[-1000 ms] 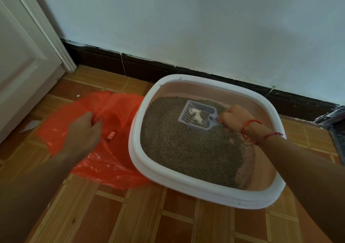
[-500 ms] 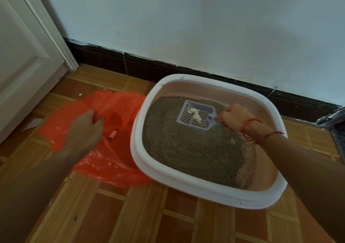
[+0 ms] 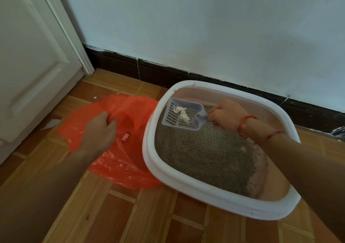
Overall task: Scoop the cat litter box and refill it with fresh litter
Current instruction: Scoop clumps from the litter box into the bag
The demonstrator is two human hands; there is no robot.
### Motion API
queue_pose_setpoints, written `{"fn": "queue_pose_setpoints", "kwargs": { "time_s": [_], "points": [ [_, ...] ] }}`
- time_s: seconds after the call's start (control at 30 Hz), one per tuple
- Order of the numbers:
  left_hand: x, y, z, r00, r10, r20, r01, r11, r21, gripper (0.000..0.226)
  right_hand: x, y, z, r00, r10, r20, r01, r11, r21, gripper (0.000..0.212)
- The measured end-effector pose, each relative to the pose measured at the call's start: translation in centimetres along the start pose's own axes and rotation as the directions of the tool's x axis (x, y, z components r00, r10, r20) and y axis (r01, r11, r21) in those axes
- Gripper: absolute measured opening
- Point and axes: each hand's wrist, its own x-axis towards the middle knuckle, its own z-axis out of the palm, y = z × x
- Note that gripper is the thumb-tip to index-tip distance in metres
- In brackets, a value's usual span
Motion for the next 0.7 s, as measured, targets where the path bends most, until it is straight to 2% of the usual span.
{"fn": "queue_pose_setpoints", "kwargs": {
  "time_s": [0.13,0.33,0.53,0.7],
  "points": [
    [-0.1,0.1,-0.4,1.0,0.015,-0.019,-0.015,1.0,-0.007,0.026,0.2,-3.8,1.1,0.993,-0.084,0.077,0.087,0.995,-0.039,0.022],
    [0.3,-0.9,-1.1,0.998,0.01,-0.057,-0.011,1.0,-0.028,0.026,0.8,-8.2,4.1,0.976,-0.127,0.176,0.163,0.964,-0.209,0.019],
    [0.6,-1.3,-1.4,0.994,0.031,-0.104,-0.033,0.999,-0.02,0.027,1.0,-12.4,6.9,0.955,-0.155,0.255,0.263,0.838,-0.478,0.022],
    [0.6,-1.7,-1.5,0.993,0.075,-0.092,-0.076,0.997,-0.01,0.027,1.9,-14.5,8.9,0.948,-0.146,0.281,0.264,0.854,-0.448,0.025]
  ]
}}
